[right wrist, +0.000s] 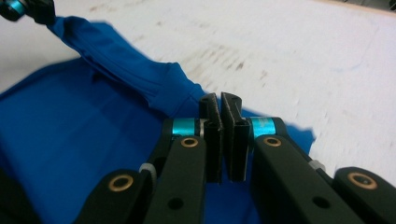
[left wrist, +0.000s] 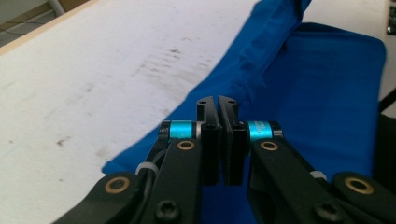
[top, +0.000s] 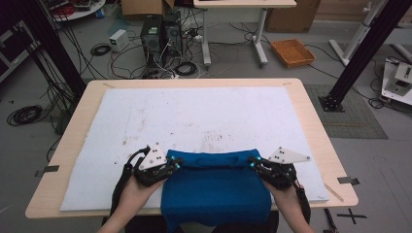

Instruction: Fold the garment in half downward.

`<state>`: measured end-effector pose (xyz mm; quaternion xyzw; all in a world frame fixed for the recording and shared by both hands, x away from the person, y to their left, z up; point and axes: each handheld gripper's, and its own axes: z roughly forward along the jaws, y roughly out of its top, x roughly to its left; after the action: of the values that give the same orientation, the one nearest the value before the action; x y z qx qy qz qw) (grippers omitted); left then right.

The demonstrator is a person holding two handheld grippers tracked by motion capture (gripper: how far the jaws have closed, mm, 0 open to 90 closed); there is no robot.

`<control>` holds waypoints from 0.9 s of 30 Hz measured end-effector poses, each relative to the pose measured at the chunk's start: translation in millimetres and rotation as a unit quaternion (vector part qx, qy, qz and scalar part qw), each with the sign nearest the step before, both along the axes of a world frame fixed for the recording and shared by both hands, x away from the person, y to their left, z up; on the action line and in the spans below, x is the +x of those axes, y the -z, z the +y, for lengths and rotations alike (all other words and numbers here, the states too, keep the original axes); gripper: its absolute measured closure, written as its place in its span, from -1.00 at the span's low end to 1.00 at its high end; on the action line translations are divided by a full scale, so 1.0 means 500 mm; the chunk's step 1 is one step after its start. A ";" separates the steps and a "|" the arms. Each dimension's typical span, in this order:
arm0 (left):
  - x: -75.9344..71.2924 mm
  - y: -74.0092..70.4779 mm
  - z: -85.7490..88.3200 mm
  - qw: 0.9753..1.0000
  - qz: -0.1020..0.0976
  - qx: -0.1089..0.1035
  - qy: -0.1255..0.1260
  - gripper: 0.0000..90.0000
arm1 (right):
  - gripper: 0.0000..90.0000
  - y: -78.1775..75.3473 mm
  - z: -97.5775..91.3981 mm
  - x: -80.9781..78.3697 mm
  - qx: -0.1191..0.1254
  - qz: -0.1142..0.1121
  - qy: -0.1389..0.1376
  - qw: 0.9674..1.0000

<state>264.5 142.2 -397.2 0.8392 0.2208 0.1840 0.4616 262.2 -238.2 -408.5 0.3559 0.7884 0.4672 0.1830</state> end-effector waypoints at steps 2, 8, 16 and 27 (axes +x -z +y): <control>-0.016 0.006 -0.001 1.000 -0.006 0.002 0.004 0.95 | 0.95 0.006 -0.001 -0.018 -0.005 -0.001 -0.001 1.000; -0.053 0.034 -0.005 1.000 -0.001 0.016 0.017 0.95 | 0.95 0.026 -0.003 -0.059 -0.019 0.003 -0.005 1.000; -0.081 0.067 -0.009 0.999 0.015 0.041 0.031 0.94 | 0.95 0.050 0.001 -0.088 -0.038 0.028 -0.012 0.999; -0.100 0.074 -0.002 0.997 0.019 0.056 0.039 0.76 | 0.78 0.053 -0.010 -0.106 -0.039 0.037 -0.014 0.998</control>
<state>214.4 141.0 -434.2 0.8752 0.1860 0.1618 0.4162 209.1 -243.4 -434.9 0.3543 0.8172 0.4254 0.1603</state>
